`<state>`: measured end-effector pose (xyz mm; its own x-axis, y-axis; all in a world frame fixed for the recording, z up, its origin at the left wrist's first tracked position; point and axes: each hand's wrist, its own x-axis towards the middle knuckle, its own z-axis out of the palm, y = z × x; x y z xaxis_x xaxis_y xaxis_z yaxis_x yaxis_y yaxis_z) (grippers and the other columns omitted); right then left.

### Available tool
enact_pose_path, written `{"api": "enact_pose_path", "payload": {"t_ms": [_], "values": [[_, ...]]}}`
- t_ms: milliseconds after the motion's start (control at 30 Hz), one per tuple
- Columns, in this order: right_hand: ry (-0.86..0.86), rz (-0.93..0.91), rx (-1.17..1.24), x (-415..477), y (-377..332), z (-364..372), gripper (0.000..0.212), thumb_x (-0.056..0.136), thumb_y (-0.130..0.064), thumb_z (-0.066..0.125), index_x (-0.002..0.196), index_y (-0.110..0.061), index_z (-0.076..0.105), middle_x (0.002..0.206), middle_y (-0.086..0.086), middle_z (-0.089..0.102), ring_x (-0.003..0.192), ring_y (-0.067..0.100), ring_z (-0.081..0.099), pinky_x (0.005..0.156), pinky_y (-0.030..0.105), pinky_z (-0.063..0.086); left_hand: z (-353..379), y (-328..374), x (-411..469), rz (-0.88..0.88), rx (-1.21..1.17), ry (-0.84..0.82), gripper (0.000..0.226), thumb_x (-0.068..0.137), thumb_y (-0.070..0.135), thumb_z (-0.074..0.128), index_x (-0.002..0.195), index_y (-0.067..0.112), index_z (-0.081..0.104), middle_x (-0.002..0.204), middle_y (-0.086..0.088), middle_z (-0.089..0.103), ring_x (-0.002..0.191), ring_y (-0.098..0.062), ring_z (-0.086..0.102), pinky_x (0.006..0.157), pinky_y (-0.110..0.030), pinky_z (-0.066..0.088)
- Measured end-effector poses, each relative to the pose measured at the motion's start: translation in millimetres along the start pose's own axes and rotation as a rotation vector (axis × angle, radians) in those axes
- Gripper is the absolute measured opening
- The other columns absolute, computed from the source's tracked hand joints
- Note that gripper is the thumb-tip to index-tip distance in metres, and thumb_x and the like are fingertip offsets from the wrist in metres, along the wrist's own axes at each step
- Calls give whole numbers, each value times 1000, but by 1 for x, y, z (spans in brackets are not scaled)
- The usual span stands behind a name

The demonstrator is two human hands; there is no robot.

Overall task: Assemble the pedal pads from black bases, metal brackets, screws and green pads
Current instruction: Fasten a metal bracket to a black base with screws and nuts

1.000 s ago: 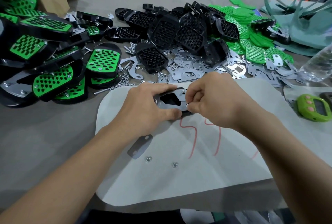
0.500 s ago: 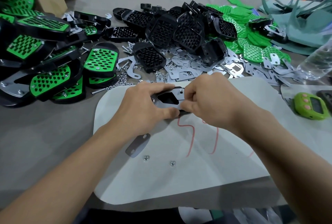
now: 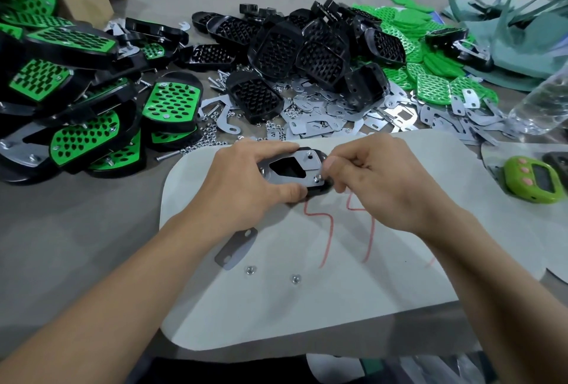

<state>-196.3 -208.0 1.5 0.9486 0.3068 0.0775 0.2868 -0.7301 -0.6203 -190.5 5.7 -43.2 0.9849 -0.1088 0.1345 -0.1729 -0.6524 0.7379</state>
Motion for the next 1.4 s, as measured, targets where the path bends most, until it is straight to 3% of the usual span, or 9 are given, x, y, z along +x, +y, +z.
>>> {"api": "enact_pose_path", "payload": {"t_ms": [133,267,367,500,633,800,933,1100,1400], "values": [[35,36,204,-3,3,-1,31,87,-39,54,72,-20,74,62,1,66,55,9,57,51,16,45,0,-1,0,7,2,8,67,59,52,92,122,50,69,115,16,65,104,0,59,82,2,35],[-50,67,298,-6,7,7,29,89,-39,55,83,-19,77,62,5,65,54,10,52,57,26,45,0,-1,0,24,-8,13,66,58,52,91,120,48,71,101,31,60,95,26,51,81,6,32],[115,133,239,-6,9,12,42,90,-40,54,64,-8,64,53,9,61,49,14,50,54,28,41,1,-1,0,37,-9,-7,65,58,50,92,119,49,70,107,25,64,99,22,52,81,4,33],[-27,95,522,-10,7,11,24,90,-29,57,86,-14,75,59,10,60,50,9,45,55,24,39,2,-3,0,47,-10,-2,66,57,55,89,120,51,70,109,24,64,103,21,51,82,4,33],[106,126,450,-11,11,11,36,87,-35,57,66,-11,72,51,5,59,50,16,49,59,32,42,2,-3,0,33,-18,-7,65,58,54,90,120,51,69,111,25,64,104,18,53,81,3,34],[0,93,506,-16,7,13,22,91,-26,58,87,-19,78,56,2,61,50,6,48,55,20,42,2,-3,-1,42,-26,-2,65,58,53,91,120,50,70,107,28,63,103,23,51,81,3,34],[161,185,347,-11,6,17,34,89,-38,56,70,-14,71,53,6,62,49,12,49,57,34,46,3,-2,1,17,-29,6,65,56,52,91,117,52,70,107,23,65,100,19,53,77,3,35],[20,125,433,-15,3,15,23,88,-32,57,83,-23,78,56,2,63,49,5,50,55,21,40,2,-2,1,24,-37,-2,65,56,52,93,118,49,71,102,31,63,100,28,49,79,5,34],[-5,148,414,-14,0,13,20,89,-22,59,84,-22,78,56,0,62,51,8,50,56,23,41,2,-3,1,19,-56,-22,65,56,54,91,118,48,72,107,29,67,105,19,56,83,1,38]]}}
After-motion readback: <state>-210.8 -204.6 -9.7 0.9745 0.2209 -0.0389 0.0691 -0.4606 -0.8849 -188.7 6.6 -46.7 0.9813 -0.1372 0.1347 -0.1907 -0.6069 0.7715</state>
